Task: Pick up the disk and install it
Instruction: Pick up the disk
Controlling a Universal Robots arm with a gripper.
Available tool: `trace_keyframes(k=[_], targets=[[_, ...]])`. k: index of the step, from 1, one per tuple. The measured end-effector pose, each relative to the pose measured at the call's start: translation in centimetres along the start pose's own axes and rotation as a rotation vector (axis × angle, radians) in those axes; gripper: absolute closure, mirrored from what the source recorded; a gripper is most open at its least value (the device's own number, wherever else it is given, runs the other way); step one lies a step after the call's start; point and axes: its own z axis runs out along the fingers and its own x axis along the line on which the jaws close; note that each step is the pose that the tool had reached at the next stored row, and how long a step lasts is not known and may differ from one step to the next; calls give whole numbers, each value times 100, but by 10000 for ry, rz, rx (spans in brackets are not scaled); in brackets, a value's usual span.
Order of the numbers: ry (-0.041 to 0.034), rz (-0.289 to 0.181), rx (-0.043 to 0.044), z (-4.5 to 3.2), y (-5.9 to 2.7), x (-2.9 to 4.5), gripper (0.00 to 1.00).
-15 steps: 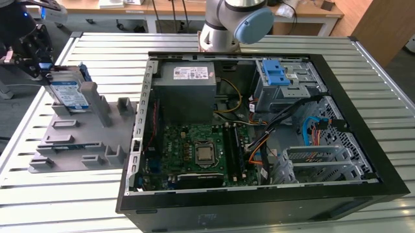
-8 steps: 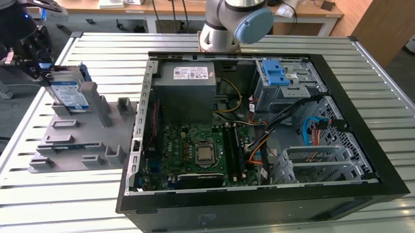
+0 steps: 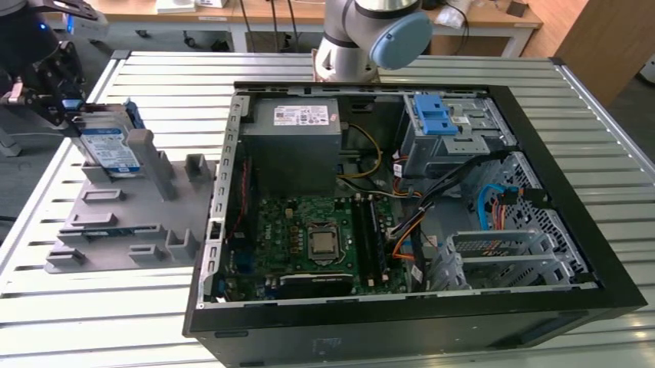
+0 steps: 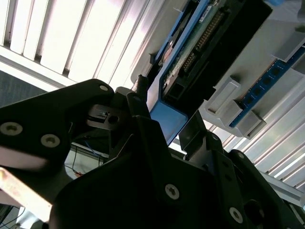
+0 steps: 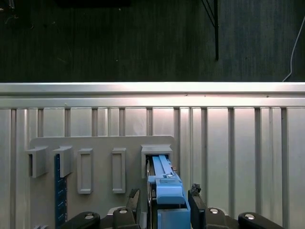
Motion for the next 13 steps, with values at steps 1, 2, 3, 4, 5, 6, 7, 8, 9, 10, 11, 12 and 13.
trace_keyframes(k=[1, 2, 3, 4, 5, 6, 7, 8, 9, 10, 11, 12, 13], targets=[[0, 0, 0, 0, 0, 0, 48], [0, 0, 0, 0, 0, 0, 48], [0, 0, -1, 0, 0, 0, 50], [-1, 0, 0, 0, -1, 0, 50], [-1, 0, 1, 0, -1, 0, 57], [-2, 0, 1, 0, -1, 0, 57], [-1, 0, 1, -1, -1, 0, 57], [-1, 1, 0, -1, 0, 0, 57], [-1, 0, 0, -2, 0, 0, 57], [-1, 0, 0, -3, 0, 0, 57], [-1, 0, 0, -5, 0, 0, 57], [-1, 1, 0, -6, 0, 0, 57], [-2, 0, 1, -7, 0, -1, 57]])
